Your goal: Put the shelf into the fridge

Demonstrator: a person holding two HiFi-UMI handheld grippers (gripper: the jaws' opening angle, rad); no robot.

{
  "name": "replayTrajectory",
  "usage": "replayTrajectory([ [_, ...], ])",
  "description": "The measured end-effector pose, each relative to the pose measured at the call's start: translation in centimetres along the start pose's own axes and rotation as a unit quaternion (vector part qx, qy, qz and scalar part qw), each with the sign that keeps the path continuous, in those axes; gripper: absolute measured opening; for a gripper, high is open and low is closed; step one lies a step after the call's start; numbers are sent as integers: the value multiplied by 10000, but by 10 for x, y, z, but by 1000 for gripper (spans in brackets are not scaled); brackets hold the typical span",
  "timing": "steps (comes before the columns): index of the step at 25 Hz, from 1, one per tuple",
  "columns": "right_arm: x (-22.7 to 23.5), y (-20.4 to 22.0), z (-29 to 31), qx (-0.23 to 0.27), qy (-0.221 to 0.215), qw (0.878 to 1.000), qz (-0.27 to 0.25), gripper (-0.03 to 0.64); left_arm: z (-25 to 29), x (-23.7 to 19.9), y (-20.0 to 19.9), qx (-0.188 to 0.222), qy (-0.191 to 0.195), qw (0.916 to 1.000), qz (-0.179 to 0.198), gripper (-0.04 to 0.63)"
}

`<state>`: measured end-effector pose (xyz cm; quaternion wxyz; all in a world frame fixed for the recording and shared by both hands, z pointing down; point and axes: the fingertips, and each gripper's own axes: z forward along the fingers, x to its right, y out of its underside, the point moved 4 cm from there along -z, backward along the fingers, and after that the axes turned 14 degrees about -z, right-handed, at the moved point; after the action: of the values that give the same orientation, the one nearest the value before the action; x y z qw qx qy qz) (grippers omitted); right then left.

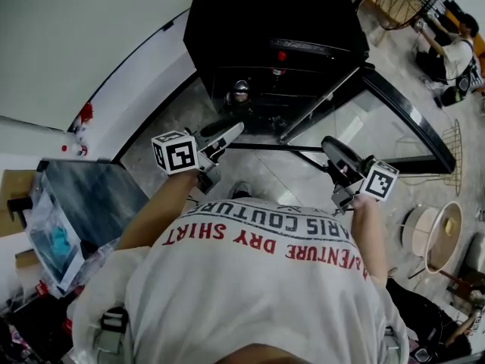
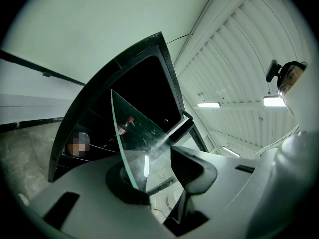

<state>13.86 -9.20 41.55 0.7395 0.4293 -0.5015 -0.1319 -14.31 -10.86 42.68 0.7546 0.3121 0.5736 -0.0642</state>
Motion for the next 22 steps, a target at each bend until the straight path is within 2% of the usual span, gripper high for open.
replayTrajectory([
  [6,1,-1,-1,127,89,9998,-104,100,5,-1,-2,-49,98,9999,55,135],
  [14,29,-14,37,206,284,9989,-301,104,21,-37,-35,-86,94,9999,-47,138],
  [22,44,-12,32,346,506,9979,-215,106,32,-38,-33,-96,126,9999,69,138],
])
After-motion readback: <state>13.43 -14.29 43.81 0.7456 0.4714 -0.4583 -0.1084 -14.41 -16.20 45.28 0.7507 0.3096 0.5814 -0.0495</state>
